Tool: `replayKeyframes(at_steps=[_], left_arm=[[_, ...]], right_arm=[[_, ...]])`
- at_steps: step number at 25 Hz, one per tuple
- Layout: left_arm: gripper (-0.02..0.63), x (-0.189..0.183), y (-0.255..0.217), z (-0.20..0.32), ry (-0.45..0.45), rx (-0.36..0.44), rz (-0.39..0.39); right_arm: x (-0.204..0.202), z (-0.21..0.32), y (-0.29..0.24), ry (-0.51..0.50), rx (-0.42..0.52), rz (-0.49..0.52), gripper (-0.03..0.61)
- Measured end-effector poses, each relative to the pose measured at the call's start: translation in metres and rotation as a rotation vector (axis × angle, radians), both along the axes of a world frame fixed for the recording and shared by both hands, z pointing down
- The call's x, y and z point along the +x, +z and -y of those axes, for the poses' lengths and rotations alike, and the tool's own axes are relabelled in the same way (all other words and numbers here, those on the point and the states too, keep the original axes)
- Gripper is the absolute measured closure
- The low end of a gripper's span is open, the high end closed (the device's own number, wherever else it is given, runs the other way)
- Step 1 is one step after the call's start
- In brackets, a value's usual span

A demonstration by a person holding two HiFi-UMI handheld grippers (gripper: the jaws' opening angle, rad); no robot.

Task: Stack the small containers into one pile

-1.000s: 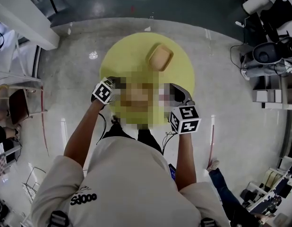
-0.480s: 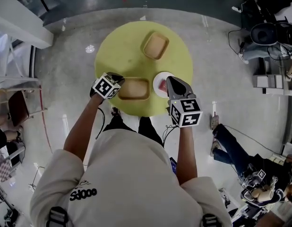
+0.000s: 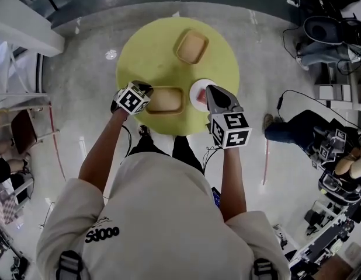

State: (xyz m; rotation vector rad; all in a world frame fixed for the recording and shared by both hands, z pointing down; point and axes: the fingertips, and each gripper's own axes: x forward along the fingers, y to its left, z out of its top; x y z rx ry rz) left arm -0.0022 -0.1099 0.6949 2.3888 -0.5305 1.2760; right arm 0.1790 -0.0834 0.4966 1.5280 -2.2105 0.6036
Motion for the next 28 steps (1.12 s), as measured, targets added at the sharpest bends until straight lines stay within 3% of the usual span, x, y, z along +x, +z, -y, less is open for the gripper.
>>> replayKeyframes(at_steps=[11,14,20,23,28], left_arm=[[0.512,0.001,0.010,-0.002,-0.005,0.004,0.017],[0.512,0.003,0.006,0.004,-0.021,0.043,-0.004],[0.514,0.000,0.010,0.007,-0.041,0.041,-0.018],[0.514,0.004,-0.004,0.014,-0.088,0.044,-0.081],[0.515,0.005,-0.045,0.033,-0.230,0.006,-0.268]], right_arm=[[0.002,-0.007,0.009,0.010,-0.013,0.005,0.569],[0.003,-0.009,0.011,0.013,-0.018,0.006,0.569],[0.005,-0.007,0.018,0.024,-0.028,0.012,0.569],[0.010,-0.001,0.021,0.016,-0.033,0.004,0.569],[0.018,0.026,0.031,-0.003,-0.033,-0.008,0.569]])
